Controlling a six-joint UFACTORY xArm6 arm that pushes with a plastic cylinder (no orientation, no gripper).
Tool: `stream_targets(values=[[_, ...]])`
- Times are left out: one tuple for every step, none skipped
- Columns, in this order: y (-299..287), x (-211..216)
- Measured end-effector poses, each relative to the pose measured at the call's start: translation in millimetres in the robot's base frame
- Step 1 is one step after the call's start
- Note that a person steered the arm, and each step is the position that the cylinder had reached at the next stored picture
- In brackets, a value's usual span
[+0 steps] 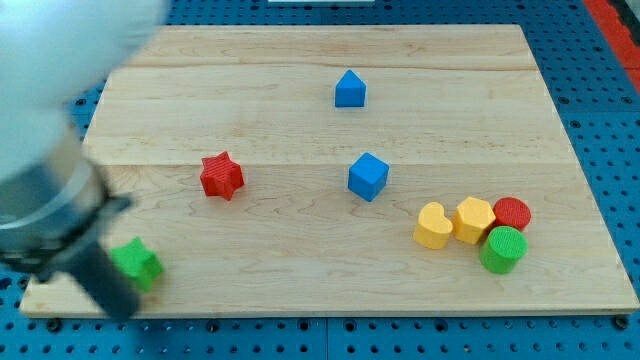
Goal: Slide green star to blue cube
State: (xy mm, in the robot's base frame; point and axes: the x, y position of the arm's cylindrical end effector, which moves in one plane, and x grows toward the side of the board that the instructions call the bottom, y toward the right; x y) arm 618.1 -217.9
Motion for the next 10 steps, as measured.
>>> stream_targets(values=[[-37,-12],[17,-32],[127,-64],[197,-81],[154,-84],[150,-93],[203,-98],[190,-102],[168,-110],[196,-122]])
